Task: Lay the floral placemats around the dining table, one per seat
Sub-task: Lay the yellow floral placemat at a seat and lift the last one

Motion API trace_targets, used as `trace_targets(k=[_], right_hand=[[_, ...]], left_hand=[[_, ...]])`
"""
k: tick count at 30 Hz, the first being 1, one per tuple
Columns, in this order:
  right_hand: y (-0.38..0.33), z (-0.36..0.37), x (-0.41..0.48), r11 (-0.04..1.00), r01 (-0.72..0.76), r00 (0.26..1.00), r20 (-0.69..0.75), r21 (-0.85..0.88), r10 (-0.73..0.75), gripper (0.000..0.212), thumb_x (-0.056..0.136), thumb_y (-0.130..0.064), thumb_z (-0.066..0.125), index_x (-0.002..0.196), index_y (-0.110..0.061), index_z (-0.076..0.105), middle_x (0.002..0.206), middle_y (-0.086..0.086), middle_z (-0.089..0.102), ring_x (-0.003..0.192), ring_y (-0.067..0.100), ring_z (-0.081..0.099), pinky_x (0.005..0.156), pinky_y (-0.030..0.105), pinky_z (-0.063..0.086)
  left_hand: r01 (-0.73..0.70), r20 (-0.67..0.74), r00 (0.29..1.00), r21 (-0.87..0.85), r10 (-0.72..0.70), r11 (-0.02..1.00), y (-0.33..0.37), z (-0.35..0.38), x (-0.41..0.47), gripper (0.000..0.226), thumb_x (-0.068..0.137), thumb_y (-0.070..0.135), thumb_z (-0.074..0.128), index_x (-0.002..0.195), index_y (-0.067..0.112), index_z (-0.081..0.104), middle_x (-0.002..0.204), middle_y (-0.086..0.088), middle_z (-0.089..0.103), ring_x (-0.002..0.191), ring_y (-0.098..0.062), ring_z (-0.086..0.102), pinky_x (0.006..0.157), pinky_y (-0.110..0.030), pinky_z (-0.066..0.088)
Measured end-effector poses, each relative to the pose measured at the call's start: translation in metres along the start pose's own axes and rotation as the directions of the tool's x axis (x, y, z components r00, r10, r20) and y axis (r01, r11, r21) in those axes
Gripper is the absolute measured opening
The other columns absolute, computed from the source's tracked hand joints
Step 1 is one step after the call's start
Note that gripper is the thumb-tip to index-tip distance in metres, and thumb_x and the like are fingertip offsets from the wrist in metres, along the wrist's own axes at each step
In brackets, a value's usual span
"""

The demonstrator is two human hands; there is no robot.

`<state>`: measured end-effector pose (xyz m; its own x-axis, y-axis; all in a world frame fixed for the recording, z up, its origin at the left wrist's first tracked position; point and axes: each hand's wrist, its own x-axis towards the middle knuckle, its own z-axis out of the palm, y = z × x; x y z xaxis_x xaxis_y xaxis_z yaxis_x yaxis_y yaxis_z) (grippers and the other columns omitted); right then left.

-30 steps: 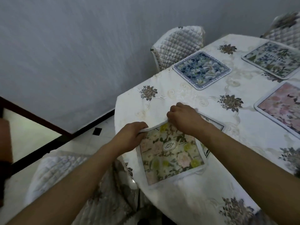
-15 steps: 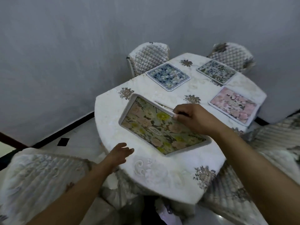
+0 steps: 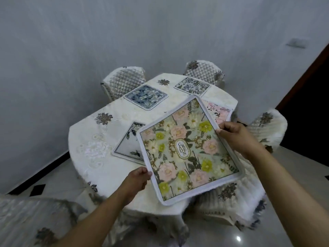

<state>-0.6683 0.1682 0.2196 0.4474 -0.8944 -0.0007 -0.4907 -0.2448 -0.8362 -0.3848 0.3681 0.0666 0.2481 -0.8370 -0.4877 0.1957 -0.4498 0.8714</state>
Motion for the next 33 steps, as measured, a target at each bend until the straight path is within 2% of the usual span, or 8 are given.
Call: trace_targets(k=[5,11,14,19,23,28,31,33], right_hand=[[0.096,-0.057,-0.019,0.973,-0.064,0.998,-0.023,-0.22,0.061,0.032,0.093,-0.021,0.061,0.065,-0.013,0.047,0.062,0.004,0.049,0.058,0.015,0.043,0.057,0.032,0.032],[0.185,-0.122,-0.027,0.929,-0.204,0.978,-0.022,-0.309,0.207,0.036,0.092,-0.024,0.061,0.06,-0.019,0.045,0.059,-0.002,0.047,0.054,0.013,0.041,0.05,0.029,0.028],[0.203,-0.132,-0.013,0.923,-0.213,0.972,0.027,-0.321,0.234,0.037,0.092,-0.026,0.059,0.059,-0.02,0.042,0.057,-0.003,0.045,0.054,0.014,0.04,0.052,0.03,0.028],[0.199,-0.117,0.038,0.92,-0.128,0.97,0.145,-0.371,0.194,0.034,0.094,-0.026,0.056,0.063,-0.017,0.044,0.062,0.003,0.049,0.058,0.018,0.045,0.056,0.032,0.031],[0.198,-0.095,0.083,0.893,-0.085,0.959,0.205,-0.442,0.193,0.034,0.095,-0.026,0.055,0.063,-0.016,0.046,0.06,0.001,0.048,0.054,0.013,0.042,0.05,0.028,0.027],[0.216,-0.075,0.139,0.863,-0.065,0.941,0.257,-0.501,0.22,0.035,0.094,-0.025,0.055,0.062,-0.015,0.043,0.059,0.004,0.047,0.054,0.017,0.044,0.051,0.028,0.027],[0.232,-0.063,0.167,0.863,-0.051,0.936,0.278,-0.502,0.217,0.038,0.092,-0.023,0.057,0.058,-0.017,0.04,0.056,0.001,0.045,0.052,0.015,0.042,0.049,0.027,0.027],[0.241,-0.052,0.185,0.863,-0.029,0.92,0.323,-0.505,0.22,0.037,0.091,-0.022,0.057,0.058,-0.018,0.042,0.057,0.001,0.048,0.054,0.014,0.045,0.049,0.026,0.027]], left_hand=[[0.033,0.02,0.999,0.243,-0.039,0.97,-0.008,0.099,0.008,0.03,0.092,0.02,0.061,0.065,0.018,0.047,0.061,-0.002,0.045,0.054,-0.014,0.036,0.054,-0.028,0.031],[0.091,-0.013,0.996,0.298,-0.091,0.95,-0.035,0.201,0.012,0.021,0.093,0.014,0.057,0.072,0.013,0.059,0.058,0.001,0.057,0.047,-0.01,0.041,0.048,-0.024,0.033],[0.113,-0.054,0.993,0.269,-0.102,0.956,-0.037,0.221,0.011,0.014,0.094,0.014,0.057,0.081,0.009,0.054,0.064,-0.007,0.053,0.052,-0.015,0.04,0.05,-0.027,0.029],[0.163,-0.224,0.967,0.169,-0.123,0.972,-0.031,0.216,0.029,0.03,0.094,0.01,0.055,0.065,0.013,0.052,0.049,0.005,0.054,0.039,-0.007,0.043,0.043,-0.021,0.032],[0.158,-0.3,0.945,0.08,-0.128,0.984,-0.027,0.207,0.055,0.028,0.096,0.012,0.053,0.068,0.01,0.054,0.049,0.004,0.055,0.042,-0.008,0.045,0.047,-0.024,0.036],[0.223,-0.346,0.916,0.011,-0.206,0.975,-0.028,0.209,0.089,0.02,0.098,0.02,0.051,0.088,0.01,0.066,0.079,-0.007,0.073,0.067,-0.02,0.068,0.061,-0.032,0.055],[0.258,-0.394,0.888,0.003,-0.236,0.966,-0.029,0.214,0.105,0.02,0.097,0.021,0.051,0.09,0.012,0.067,0.077,-0.003,0.074,0.064,-0.015,0.071,0.056,-0.027,0.054],[0.277,-0.436,0.861,-0.031,-0.262,0.96,-0.03,0.218,0.114,0.02,0.097,0.021,0.051,0.091,0.011,0.067,0.081,-0.007,0.076,0.073,-0.023,0.074,0.066,-0.037,0.061]])
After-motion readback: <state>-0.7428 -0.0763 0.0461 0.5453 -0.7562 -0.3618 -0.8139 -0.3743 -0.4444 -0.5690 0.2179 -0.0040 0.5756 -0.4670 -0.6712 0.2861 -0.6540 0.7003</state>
